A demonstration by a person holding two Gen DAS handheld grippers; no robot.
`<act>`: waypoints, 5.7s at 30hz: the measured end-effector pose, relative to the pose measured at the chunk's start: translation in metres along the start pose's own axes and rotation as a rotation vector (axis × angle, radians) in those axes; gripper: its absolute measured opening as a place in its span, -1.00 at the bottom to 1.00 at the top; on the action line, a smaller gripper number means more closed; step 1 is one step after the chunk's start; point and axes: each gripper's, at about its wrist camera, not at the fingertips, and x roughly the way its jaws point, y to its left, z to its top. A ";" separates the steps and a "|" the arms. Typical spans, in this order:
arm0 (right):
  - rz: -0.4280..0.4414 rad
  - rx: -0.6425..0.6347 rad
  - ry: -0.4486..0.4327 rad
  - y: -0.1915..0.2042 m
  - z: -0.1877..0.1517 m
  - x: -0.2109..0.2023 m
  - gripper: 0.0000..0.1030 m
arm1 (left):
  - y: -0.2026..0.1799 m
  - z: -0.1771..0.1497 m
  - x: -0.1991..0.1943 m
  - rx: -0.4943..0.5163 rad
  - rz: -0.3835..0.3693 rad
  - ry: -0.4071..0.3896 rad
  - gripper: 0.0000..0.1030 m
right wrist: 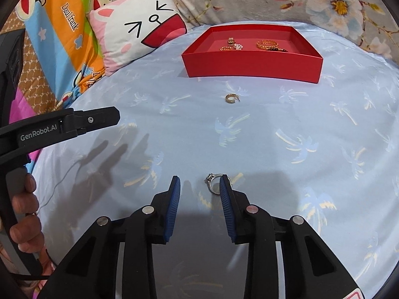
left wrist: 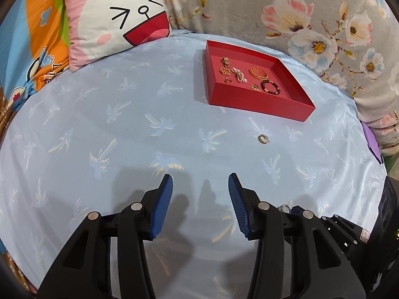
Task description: Organize jewelry
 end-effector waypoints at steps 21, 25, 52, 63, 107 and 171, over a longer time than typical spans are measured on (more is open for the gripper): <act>-0.043 -0.003 -0.006 -0.017 0.004 -0.002 -0.92 | -0.017 0.007 0.012 0.036 -0.025 0.014 -0.13; -0.050 0.023 -0.023 -0.029 0.006 -0.011 -0.92 | -0.035 0.019 0.023 0.071 -0.040 0.014 -0.13; -0.052 0.139 -0.105 -0.095 0.028 -0.037 -0.92 | -0.111 0.042 0.116 0.178 -0.070 0.074 -0.75; -0.052 0.130 -0.178 -0.100 0.048 -0.067 -0.92 | -0.102 0.056 0.061 0.158 -0.109 0.001 -0.75; -0.026 0.149 -0.180 -0.167 0.202 0.056 -0.73 | -0.088 0.168 0.160 0.125 -0.039 -0.027 -0.30; -0.255 0.149 -0.264 -0.114 0.113 0.035 0.65 | -0.088 0.083 0.118 0.096 0.218 -0.207 0.65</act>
